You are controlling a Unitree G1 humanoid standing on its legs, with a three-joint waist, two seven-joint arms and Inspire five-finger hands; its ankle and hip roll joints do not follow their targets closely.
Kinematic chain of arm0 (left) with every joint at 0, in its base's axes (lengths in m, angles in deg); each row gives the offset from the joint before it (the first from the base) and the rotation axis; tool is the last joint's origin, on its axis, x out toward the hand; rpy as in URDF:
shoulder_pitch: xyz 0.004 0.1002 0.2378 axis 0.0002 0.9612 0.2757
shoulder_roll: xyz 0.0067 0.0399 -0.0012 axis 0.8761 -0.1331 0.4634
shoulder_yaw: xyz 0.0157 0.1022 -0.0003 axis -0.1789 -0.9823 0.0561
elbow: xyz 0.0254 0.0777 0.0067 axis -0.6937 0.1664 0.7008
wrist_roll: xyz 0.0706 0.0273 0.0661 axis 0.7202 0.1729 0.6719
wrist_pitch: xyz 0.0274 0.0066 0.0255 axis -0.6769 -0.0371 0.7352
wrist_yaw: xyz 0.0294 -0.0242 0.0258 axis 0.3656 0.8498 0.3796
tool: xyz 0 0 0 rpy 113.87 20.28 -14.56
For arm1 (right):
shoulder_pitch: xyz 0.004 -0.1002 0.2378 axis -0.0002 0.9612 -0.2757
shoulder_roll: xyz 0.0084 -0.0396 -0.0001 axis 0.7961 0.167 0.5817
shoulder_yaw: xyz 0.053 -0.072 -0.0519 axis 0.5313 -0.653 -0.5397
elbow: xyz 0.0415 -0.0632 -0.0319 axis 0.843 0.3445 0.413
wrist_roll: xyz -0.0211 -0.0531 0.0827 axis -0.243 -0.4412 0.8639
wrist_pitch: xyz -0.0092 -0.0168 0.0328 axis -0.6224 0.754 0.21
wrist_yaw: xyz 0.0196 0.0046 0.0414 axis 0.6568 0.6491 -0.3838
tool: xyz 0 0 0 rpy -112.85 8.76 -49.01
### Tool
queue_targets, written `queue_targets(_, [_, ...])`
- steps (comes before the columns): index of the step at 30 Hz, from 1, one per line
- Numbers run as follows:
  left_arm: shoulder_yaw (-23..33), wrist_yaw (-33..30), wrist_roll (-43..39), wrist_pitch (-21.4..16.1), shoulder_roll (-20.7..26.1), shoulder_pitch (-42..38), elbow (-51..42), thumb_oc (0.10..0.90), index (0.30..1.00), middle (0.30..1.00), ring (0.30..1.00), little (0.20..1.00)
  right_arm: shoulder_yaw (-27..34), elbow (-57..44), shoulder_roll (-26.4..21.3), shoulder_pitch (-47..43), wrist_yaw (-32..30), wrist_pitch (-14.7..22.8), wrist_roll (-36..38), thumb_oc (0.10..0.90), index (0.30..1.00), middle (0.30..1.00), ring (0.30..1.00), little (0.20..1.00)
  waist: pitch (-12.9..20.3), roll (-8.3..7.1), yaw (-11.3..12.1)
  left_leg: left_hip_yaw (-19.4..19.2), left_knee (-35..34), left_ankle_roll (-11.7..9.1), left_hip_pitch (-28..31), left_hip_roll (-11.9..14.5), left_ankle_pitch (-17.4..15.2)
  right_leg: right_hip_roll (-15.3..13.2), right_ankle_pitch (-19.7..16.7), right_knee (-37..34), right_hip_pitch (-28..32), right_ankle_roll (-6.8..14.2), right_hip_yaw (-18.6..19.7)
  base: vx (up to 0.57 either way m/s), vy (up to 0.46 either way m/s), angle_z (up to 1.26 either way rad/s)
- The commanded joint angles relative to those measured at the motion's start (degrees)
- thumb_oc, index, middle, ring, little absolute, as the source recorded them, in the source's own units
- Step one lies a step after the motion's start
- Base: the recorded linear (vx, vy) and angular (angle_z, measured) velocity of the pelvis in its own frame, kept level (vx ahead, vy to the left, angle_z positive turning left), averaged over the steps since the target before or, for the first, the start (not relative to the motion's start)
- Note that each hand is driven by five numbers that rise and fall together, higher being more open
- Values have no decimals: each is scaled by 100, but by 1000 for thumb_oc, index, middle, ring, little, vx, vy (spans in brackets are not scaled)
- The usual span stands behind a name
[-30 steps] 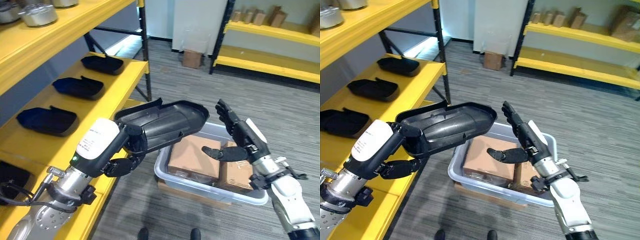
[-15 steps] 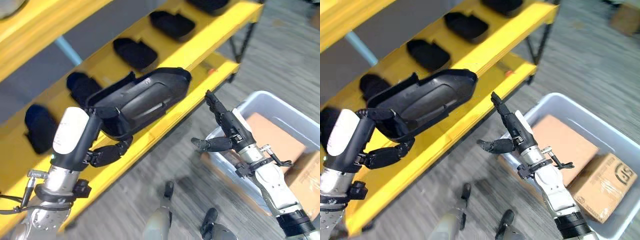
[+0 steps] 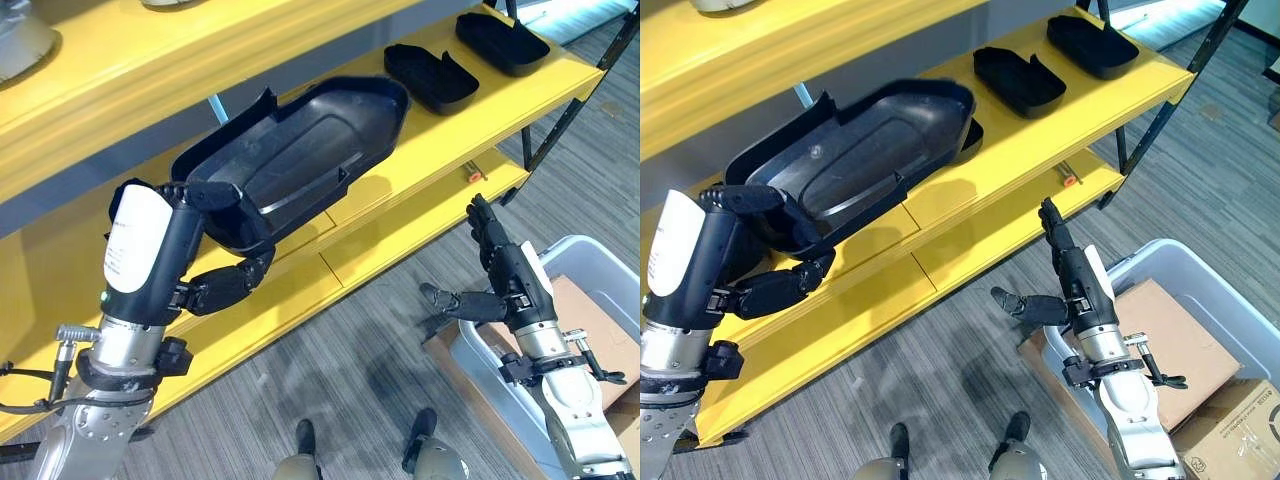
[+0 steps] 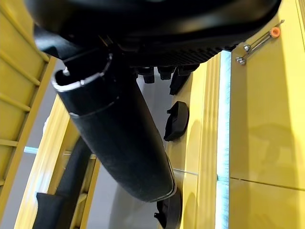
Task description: Move parts from the plastic box to the shelf.
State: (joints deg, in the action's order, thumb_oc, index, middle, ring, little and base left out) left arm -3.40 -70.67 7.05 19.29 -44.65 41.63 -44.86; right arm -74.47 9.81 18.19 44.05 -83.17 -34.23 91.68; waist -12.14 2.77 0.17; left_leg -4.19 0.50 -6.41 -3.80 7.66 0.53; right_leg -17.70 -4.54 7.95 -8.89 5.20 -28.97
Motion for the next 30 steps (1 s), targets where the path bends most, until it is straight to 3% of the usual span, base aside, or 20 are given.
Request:
queue_targets(1, [606, -643, -70, -308, 183, -187, -490, 400, 300, 300, 300, 300, 18, -127, 29, -251, -83, 467, 129, 900, 1000, 1000, 1000, 1000, 779, -283, 23, -44, 253, 148, 275, -19, -806, -644, -53, -235, 421, 610, -116, 0, 224, 13])
queue_targets(4, [653, -712, 132, -280, 192, -122, -483, 400, 300, 300, 300, 300, -59, -194, 40, -250, -58, 448, 2, 900, 1000, 1000, 1000, 1000, 780, -438, 91, 20, 473, 237, 200, -215, -1004, -815, -308, -338, 498, 738, -100, -26, 157, 10])
queue_targets(5, [670, -727, 141, -274, 179, -71, -447, 400, 300, 300, 300, 300, -68, -248, 46, -224, -62, 445, -23, 900, 1000, 1000, 1000, 1000, 734, -550, 166, 79, 840, 251, 21, -334, -1153, -909, -436, -413, 583, 797, -94, -63, 193, 8])
queue_targets(9, [702, -721, 232, -276, 232, 56, -401, 400, 300, 300, 300, 300, -119, -282, 94, -230, -126, 441, -104, 900, 1000, 1000, 1000, 1000, 669, -644, 224, 197, 1663, 385, -354, -563, -1565, -1085, -681, -485, 681, 865, -20, -36, 186, 34])
queue_targets(11, [687, -788, 304, -246, 264, 38, -356, 400, 300, 300, 300, 300, -151, -223, 175, -224, -168, 442, -89, 900, 1000, 1000, 1000, 1000, 634, -688, 229, 218, 1791, 495, -477, -757, -1551, -1231, -913, -452, 685, 797, -25, -77, 223, 21])
queue_targets(13, [600, -795, 294, -258, 324, -27, -282, 400, 300, 300, 300, 300, -152, -196, 213, -188, -196, 444, -113, 900, 1000, 1000, 1000, 1000, 651, -715, 166, 281, 1801, 561, -524, -888, -1537, -1301, -1021, -430, 694, 800, 103, -29, 181, 40])
queue_targets(14, [482, -810, 364, -266, 447, -124, -236, 400, 300, 300, 300, 300, -164, -195, 238, -73, -187, 440, -126, 900, 1000, 1000, 1000, 1000, 671, -647, 1, 391, 1757, 624, -507, -973, -1528, -1196, -1088, -345, 641, 719, 754, 9, 126, 67])
queue_targets(15, [479, -812, 365, -267, 447, -126, -234, 400, 300, 300, 300, 300, -162, -196, 238, -72, -187, 440, -126, 900, 1000, 1000, 1000, 1000, 674, -647, 10, 384, 1756, 624, -508, -971, -1529, -1195, -1086, -340, 630, 718, 765, 97, 322, 86])
queue_targets(16, [245, -797, 289, -302, 455, -252, -105, 400, 300, 300, 300, 300, -87, -132, 218, 79, -149, 436, -93, 900, 1000, 1000, 1000, 1000, 697, -521, -416, 639, 1441, 717, -332, -1120, -1350, -504, -849, -188, 348, 464, 2159, 121, 282, 63])
queue_targets(17, [174, -756, 281, -298, 433, -293, -61, 400, 300, 300, 300, 300, -70, -98, 187, 112, -131, 418, -62, 900, 1000, 1000, 1000, 1000, 677, -492, -482, 691, 1298, 735, -232, -1139, -1280, -167, -576, -57, 243, 388, 2471, 131, 363, 135])
queue_targets(19, [16, -629, 274, -260, 394, -383, 15, 400, 300, 300, 300, 300, -33, 21, 170, 149, -88, 410, 48, 900, 1000, 1000, 1000, 1000, 649, -491, -566, 815, 956, 811, -44, -1181, -1052, 470, 85, 334, 43, 198, 2539, 53, 188, 101])
queue_targets(22, [-227, -568, 221, -205, 324, -651, 72, 400, 300, 300, 300, 300, -93, 16, 189, 152, -5, 433, 172, 900, 1000, 1000, 1000, 1000, 655, -550, -660, 1057, 729, 894, 101, -1236, -890, 1298, 720, 870, -105, -11, 2592, 67, 73, 28])
queue_targets(23, [-237, -568, 221, -203, 325, -670, 78, 400, 300, 300, 300, 300, -83, 21, 188, 146, -1, 436, 178, 900, 1000, 1000, 1000, 1000, 653, -553, -657, 1058, 713, 888, 89, -1238, -855, 1294, 699, 873, -125, -20, 2589, 76, 33, 43])
queue_targets(25, [-323, -547, 311, -183, 231, -769, 60, 400, 300, 300, 300, 300, -119, 2, 165, 155, 11, 480, 206, 900, 1000, 1000, 1000, 1000, 776, -694, -689, 1159, 663, 875, 117, -1381, -846, 1813, 861, 491, 24, -112, 2927, 67, -30, 40])
queue_targets(30, [-300, -468, 221, -199, 4, -616, 18, 400, 300, 300, 300, 300, -187, -2, 118, 163, 44, 448, 176, 900, 1000, 1000, 1000, 1000, 869, -710, -593, 1217, 573, 829, 139, -1406, -773, 1891, 743, -111, 341, -132, 3272, 39, -70, 6])
